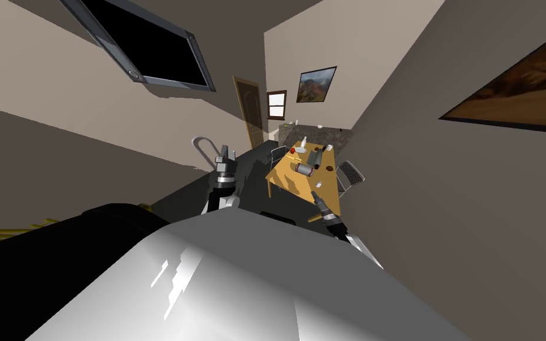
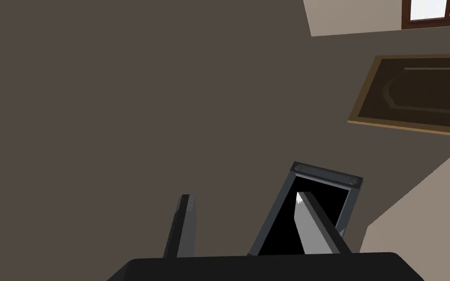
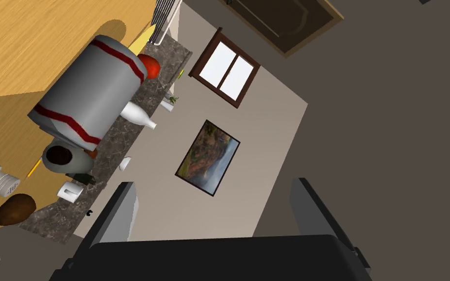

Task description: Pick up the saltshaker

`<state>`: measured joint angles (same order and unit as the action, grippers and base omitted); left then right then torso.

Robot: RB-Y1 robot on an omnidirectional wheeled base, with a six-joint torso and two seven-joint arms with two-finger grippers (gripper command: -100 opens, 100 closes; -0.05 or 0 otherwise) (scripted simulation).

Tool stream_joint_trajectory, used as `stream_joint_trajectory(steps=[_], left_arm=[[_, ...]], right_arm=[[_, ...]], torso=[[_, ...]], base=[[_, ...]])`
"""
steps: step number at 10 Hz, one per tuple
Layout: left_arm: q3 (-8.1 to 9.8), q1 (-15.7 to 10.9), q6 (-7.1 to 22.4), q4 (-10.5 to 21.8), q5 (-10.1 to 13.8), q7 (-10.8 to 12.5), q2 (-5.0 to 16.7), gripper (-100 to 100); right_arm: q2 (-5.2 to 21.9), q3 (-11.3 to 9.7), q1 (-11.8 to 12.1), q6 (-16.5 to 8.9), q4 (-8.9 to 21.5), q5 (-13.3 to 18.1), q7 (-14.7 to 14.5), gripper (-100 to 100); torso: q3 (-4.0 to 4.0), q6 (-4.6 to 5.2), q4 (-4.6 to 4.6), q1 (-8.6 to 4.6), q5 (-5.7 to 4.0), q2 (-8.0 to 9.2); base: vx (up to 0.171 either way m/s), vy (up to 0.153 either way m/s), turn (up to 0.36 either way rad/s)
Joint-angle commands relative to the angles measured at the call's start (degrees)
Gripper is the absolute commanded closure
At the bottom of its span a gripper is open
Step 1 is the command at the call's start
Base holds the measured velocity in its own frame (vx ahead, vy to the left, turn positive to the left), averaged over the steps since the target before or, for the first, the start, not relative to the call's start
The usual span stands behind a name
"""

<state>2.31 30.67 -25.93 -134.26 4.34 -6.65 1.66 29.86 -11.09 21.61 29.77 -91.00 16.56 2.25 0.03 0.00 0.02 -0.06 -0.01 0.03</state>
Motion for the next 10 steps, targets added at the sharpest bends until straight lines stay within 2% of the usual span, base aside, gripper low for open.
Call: stream_joint_trajectory(steps=[1,2,3,4,6,7,9,10], left_arm=[[0.0,0.0,0.0,0.0,0.0,0.0,0.0,0],[0.01,0.01,0.0,0.0,0.0,0.0,0.0,0],[0.0,0.0,0.0,0.0,0.0,0.0,0.0,0],[0.01,0.01,0.0,0.0,0.0,0.0,0.0,0],[0.01,0.01,0.0,0.0,0.0,0.0,0.0,0],[0.01,0.02,0.0,0.0,0.0,0.0,0.0,0],[0.01,0.01,0.0,0.0,0.0,0.0,0.0,0],[0.01,0.02,0.0,0.0,0.0,0.0,0.0,0]], right_arm=[[0.8,-0.88,-0.35,-0.94,2.24,0.45,-0.14,-100],[2.53,-2.22,-1.26,-1.16,3.84,1.09,-0.42,-100],[2.53,-2.22,-1.26,-1.16,6.05,1.09,-0.42,-100],[4.24,-3.61,-2.2,-1.42,7.42,1.71,-0.69,-100],[4.24,-3.61,-2.2,-1.42,9.9,1.71,-0.69,-100],[5.98,-5.02,-3.17,-1.72,11.82,2.3,-0.93,-100],[5.98,-5.02,-3.17,-1.72,13.76,2.3,-0.93,-100],[7.74,-6.45,-4.15,-2.06,16.08,2.86,-1.16,-100]], torso=[[0.0,0.0,0.0,0.0,0.0,0.0],[-0.01,0.05,0.0,0.0,0.0,-0.01],[-0.03,-0.01,-0.01,0.03,0.0,-0.05],[-0.03,0.05,-0.01,0.0,0.01,-0.06],[-0.05,0.05,-0.02,0.01,0.0,-0.08],[-0.04,0.06,-0.02,-0.01,0.0,-0.07],[-0.06,0.06,-0.02,-0.01,0.0,-0.1],[-0.05,0.07,-0.02,-0.03,0.0,-0.09]], base=[[-0.013,0.01,0.129],[-0.009,0.02,0.275],[-0.006,0.013,0.128],[-0.002,0.022,0.237],[0.0,0.009,0.049],[0.004,0.018,0.254],[0.006,0.006,0.064],[0.006,0.014,0.256]])
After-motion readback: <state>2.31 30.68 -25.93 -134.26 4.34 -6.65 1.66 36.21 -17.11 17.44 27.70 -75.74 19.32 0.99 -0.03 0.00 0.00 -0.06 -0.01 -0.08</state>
